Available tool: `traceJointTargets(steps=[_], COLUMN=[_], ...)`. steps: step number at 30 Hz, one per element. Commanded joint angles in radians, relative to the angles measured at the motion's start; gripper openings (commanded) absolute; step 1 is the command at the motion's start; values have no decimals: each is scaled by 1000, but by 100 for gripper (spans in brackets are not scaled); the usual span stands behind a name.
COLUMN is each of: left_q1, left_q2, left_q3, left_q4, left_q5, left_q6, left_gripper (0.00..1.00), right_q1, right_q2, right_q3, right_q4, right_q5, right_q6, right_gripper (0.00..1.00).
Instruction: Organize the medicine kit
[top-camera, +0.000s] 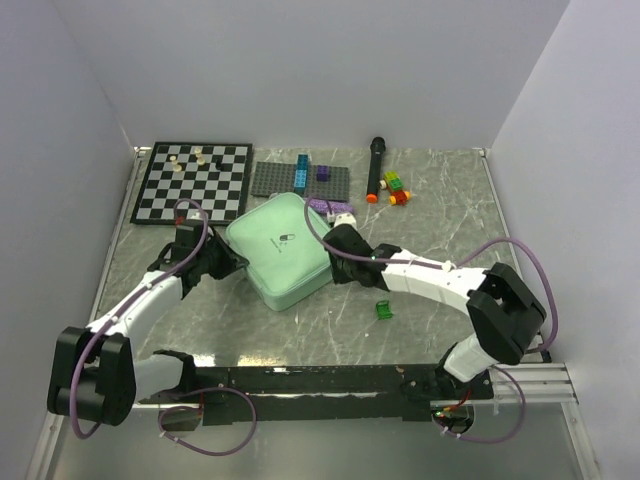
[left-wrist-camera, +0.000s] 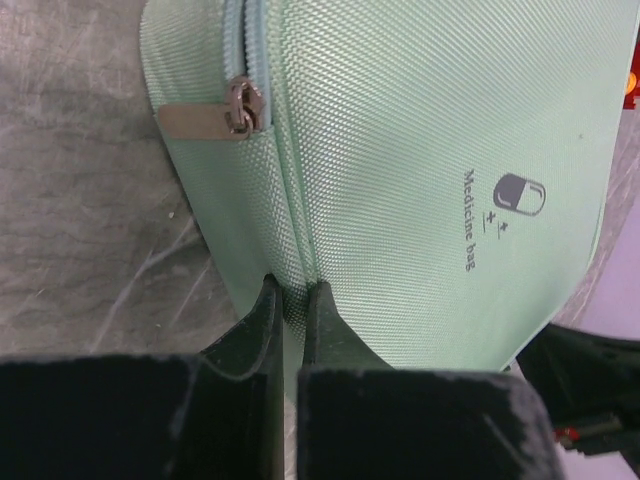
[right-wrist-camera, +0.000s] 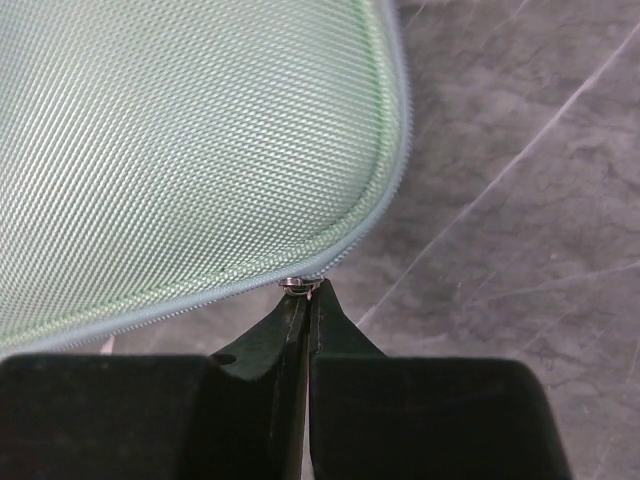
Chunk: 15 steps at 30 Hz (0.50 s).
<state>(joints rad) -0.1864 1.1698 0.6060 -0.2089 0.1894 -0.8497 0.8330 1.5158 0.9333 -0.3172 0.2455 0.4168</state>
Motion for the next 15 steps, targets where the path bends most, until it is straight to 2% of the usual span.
traceJointTargets(steps=[1, 4, 8, 12, 15], left_q1=[34, 42, 65, 76, 76], left_q2=[16, 22, 42, 117, 195], left_q3=[3, 6, 29, 124, 214], left_q4=[-24, -24, -23, -30, -32], left_q5=[-67, -65, -67, -73, -83], left_q6=[103, 107, 118, 150, 166], left_gripper=[1, 1, 1, 1, 1], right_q1=[-94, -84, -57, 113, 260], right_q2=[58, 47, -57, -123, -103], right_q3=[38, 23, -80, -108, -87], right_q4=[26, 35, 70, -28, -89], right_q5=[170, 207, 179, 279, 317], right_q6=[40, 34, 16, 4, 17], right_gripper=[0, 0, 0, 0, 0])
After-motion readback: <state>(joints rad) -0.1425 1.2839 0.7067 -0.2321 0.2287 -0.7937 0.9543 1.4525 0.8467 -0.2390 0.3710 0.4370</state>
